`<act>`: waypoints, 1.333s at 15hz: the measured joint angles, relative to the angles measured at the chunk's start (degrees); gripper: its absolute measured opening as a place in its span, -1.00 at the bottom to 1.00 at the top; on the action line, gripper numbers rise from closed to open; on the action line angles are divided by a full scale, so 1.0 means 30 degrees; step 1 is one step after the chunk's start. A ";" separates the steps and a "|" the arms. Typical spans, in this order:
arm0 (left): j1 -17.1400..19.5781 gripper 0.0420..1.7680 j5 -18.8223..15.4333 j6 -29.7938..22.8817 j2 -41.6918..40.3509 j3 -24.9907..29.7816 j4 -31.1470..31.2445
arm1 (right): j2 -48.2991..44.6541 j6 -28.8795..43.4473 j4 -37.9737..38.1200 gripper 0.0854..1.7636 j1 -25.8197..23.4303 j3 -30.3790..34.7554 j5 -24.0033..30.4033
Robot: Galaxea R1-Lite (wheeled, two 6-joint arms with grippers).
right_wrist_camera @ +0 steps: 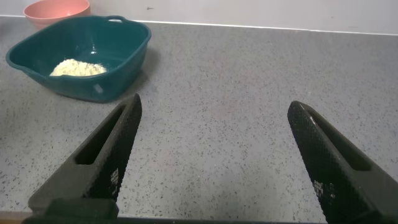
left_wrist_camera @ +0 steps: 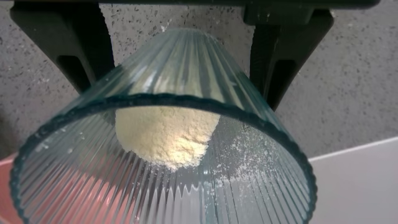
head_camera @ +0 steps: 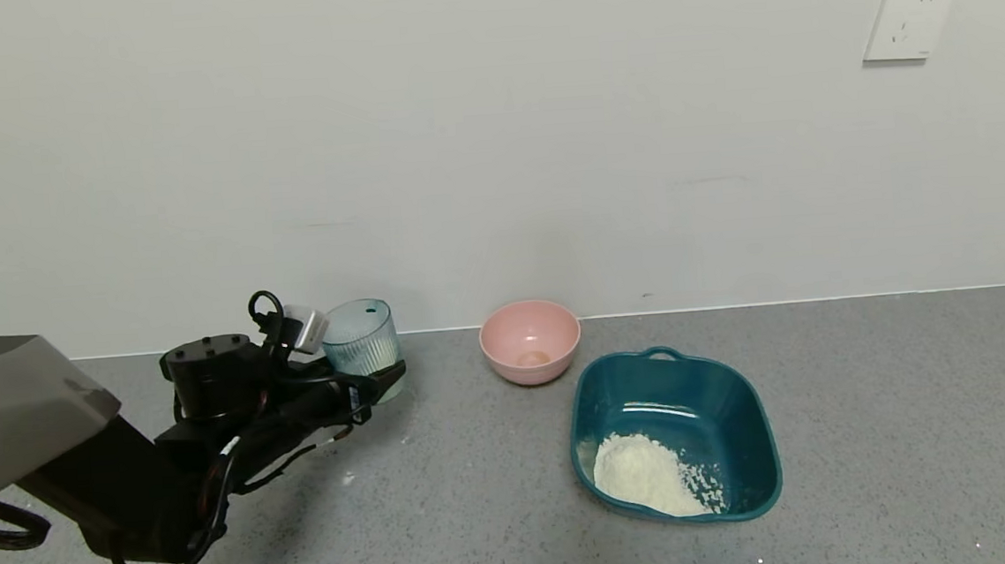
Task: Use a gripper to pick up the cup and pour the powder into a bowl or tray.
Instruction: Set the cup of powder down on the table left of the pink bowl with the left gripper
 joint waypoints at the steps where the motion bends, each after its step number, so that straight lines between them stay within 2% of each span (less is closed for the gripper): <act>1: -0.0008 0.40 -0.0004 0.0008 0.0447 -0.0033 -0.0093 | 0.0000 0.0000 0.0000 0.94 0.0000 0.0000 0.0008; 7: -0.0089 0.40 0.0033 0.0020 0.2068 -0.0215 -0.0167 | 0.0000 0.0000 0.0008 0.94 0.0000 0.0000 0.0016; 15: -0.0089 0.42 0.0037 0.0045 0.2739 -0.0317 -0.0183 | 0.0000 0.0000 0.0008 0.94 0.0000 0.0000 0.0008; 17: -0.0073 0.57 0.0024 0.0102 0.2784 -0.0260 -0.0195 | 0.0000 0.0000 0.0000 0.94 0.0000 0.0000 0.0016; 20: -0.0073 0.69 -0.0020 0.0081 0.2755 -0.0179 -0.0203 | 0.0000 0.0008 0.0000 0.94 0.0000 0.0000 0.0008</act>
